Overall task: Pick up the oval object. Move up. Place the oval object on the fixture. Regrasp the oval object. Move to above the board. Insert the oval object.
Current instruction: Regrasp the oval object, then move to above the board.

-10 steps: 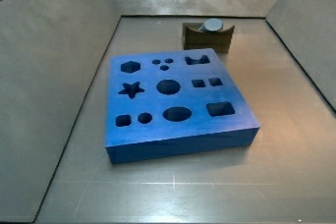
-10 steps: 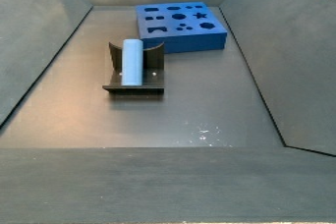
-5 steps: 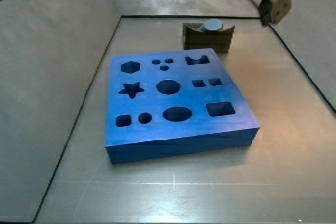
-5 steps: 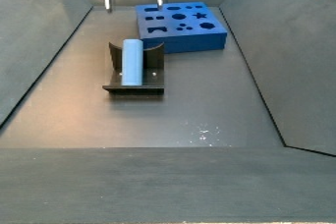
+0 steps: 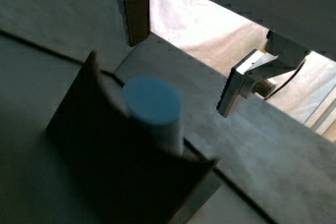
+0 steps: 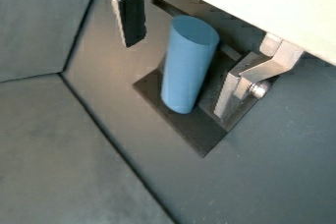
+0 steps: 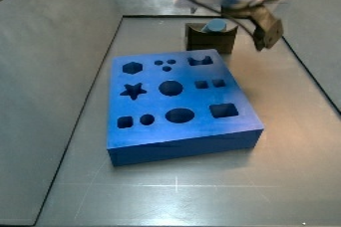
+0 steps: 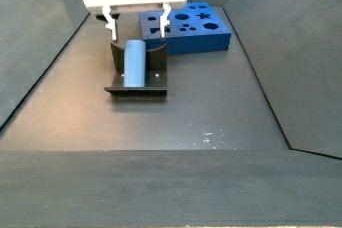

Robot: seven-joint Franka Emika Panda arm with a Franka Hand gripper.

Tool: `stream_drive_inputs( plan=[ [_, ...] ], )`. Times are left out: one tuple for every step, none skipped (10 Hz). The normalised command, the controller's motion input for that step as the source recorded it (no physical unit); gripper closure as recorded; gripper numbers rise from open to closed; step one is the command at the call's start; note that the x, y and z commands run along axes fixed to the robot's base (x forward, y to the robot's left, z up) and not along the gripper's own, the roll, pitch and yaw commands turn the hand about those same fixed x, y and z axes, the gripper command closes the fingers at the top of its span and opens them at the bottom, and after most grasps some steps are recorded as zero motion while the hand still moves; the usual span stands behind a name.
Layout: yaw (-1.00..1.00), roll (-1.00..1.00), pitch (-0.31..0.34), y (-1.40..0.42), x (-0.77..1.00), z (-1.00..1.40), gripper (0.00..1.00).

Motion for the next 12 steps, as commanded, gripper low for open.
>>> stream_drive_inputs(
  plan=[
    [-0.01, 0.04, 0.01, 0.02, 0.09, -0.8, 0.0],
    [0.0, 0.05, 0.026, 0.0, 0.09, -0.61, 0.0],
    [0.02, 0.05, 0.025, 0.0, 0.08, -0.48, 0.0],
    [0.04, 0.05, 0.021, 0.0, 0.08, -0.3, 0.0],
    [0.04, 0.04, 0.027, -0.01, 0.06, -0.22, 0.0],
    [0.0, 0.0, 0.0, 0.0, 0.0, 0.0, 1.0],
    [-0.23, -0.13, 0.04, 0.07, -0.09, 1.0, 1.0],
    [-0.23, -0.13, 0.041, 0.07, -0.09, 1.0, 1.0],
    [-0.16, -0.15, 0.065, 0.07, -0.1, 1.0, 1.0],
    [-0.13, -0.15, 0.075, 0.07, -0.1, 1.0, 1.0],
    [-0.08, -0.16, 0.095, 0.07, -0.1, 1.0, 1.0],
    [-0.05, -0.15, 0.094, 0.07, -0.1, 1.0, 1.0]
  ],
)
